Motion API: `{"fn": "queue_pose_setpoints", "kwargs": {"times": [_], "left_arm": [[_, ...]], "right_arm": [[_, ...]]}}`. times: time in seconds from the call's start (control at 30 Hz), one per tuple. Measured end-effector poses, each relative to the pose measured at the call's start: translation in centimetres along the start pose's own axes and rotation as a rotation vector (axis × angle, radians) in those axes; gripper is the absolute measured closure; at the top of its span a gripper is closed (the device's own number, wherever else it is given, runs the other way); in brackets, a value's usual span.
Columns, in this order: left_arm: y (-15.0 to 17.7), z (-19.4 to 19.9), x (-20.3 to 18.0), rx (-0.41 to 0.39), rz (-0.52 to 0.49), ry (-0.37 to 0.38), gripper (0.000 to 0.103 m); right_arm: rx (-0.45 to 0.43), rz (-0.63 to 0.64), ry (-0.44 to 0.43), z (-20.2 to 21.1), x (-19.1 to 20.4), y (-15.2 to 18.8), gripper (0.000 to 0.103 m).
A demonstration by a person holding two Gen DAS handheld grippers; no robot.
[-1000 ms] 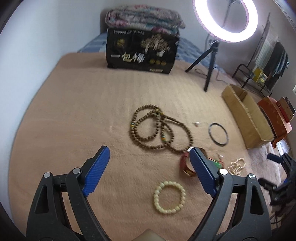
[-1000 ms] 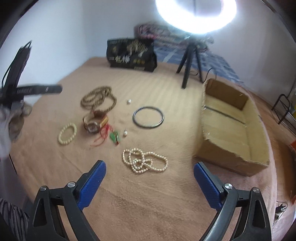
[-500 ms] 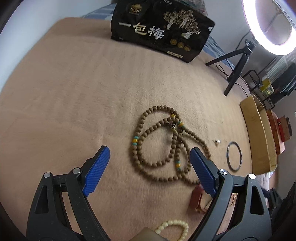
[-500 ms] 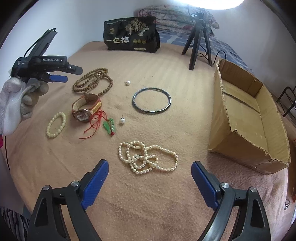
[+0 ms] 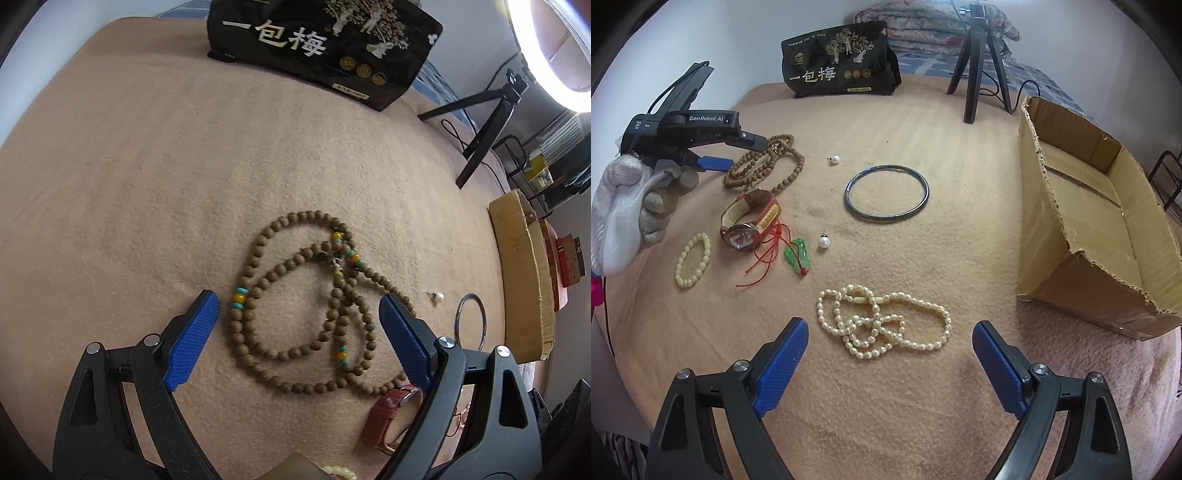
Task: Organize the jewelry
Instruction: 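Lower the left tool to the wooden bead necklace while the right tool approaches the pearl necklace, then close the left tool on the bead necklace while the right tool grasps the pearl necklace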
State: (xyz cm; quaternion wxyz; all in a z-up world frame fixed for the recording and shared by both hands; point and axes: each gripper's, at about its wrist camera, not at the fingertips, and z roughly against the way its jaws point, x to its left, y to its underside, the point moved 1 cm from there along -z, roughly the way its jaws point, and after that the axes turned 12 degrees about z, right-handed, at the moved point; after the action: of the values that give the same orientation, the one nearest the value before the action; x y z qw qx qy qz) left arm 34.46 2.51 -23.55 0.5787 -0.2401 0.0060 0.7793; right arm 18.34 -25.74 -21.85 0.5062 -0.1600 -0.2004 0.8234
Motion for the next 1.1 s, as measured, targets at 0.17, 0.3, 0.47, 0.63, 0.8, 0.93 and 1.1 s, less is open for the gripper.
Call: {"fn": "queue_pose_setpoints", "kwargs": {"times": [0.17, 0.3, 0.47, 0.63, 0.8, 0.93, 1.1], "left_arm": [[0.7, -0.6, -1.6, -0.009, -0.052, -0.058, 0.012], [1.4, -1.5, -3.3, -0.023, -0.125, -0.132, 0.012], [2.1, -2.6, -4.4, -0.051, -0.180, -0.212, 0.012], [2.0, -2.8, -4.5, -0.072, -0.192, -0.233, 0.023], [1.3, -2.1, -3.5, -0.085, -0.163, -0.232, 0.056], [1.2, -1.7, -3.2, -0.095, -0.155, -0.229, 0.080], [1.1, -0.9, -2.6, -0.095, -0.129, -0.184, 0.092]], "right_arm": [[0.007, -0.009, -0.007, -0.7, 0.2, -0.3, 0.012], [0.014, -0.001, 0.000, -1.2, 0.4, -0.5, 0.013], [0.026, 0.011, 0.013, -1.9, 0.5, -0.6, 0.014], [0.041, 0.053, 0.037, -2.2, 1.1, -0.9, 0.020], [0.046, 0.083, 0.020, -2.0, 1.6, -1.2, 0.049], [0.047, 0.098, 0.003, -1.8, 2.0, -1.1, 0.074], [0.039, 0.089, -0.012, -1.7, 1.9, -0.9, 0.092]]}}
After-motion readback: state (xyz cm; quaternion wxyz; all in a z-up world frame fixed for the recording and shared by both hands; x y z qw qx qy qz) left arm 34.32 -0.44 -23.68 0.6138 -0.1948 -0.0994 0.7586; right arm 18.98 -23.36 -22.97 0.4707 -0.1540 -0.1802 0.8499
